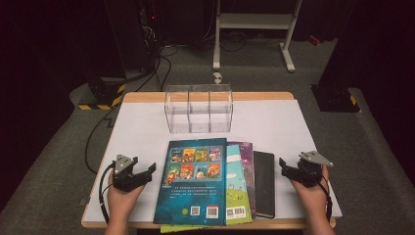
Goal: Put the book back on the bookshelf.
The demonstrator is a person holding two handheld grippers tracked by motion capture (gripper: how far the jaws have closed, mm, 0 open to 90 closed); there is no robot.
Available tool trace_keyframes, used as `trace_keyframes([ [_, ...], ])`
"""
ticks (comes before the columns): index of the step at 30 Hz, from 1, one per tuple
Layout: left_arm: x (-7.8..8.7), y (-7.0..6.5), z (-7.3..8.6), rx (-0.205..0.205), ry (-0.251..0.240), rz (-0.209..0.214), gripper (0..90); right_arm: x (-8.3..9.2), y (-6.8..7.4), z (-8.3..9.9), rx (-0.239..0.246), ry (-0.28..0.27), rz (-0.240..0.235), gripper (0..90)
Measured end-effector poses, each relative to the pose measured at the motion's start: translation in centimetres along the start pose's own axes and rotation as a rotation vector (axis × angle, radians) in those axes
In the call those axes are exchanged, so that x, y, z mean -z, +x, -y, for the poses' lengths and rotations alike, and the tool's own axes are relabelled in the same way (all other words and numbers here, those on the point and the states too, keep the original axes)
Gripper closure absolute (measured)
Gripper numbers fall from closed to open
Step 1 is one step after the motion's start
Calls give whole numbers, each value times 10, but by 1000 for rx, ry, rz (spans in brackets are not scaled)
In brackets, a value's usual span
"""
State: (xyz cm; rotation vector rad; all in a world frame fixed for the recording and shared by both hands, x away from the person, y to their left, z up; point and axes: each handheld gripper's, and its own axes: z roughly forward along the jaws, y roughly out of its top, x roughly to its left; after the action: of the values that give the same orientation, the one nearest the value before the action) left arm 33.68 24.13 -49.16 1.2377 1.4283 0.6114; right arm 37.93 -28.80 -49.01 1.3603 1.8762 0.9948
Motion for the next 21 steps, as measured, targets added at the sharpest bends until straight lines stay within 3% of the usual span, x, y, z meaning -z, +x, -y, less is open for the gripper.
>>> trace_keyframes([
  [4, -3, 0, 4, -26, 32, -6, 224, 0, 1, -1, 6, 14, -5, 137],
  [6, -3, -1, 3, -5, 32, 10, 204, 1, 3, -1, 14, 7, -13, 135],
  [21, -1, -16, 4, 20, 63, 61, 204, 6, 16, -7, 9, -39, -65, 94],
])
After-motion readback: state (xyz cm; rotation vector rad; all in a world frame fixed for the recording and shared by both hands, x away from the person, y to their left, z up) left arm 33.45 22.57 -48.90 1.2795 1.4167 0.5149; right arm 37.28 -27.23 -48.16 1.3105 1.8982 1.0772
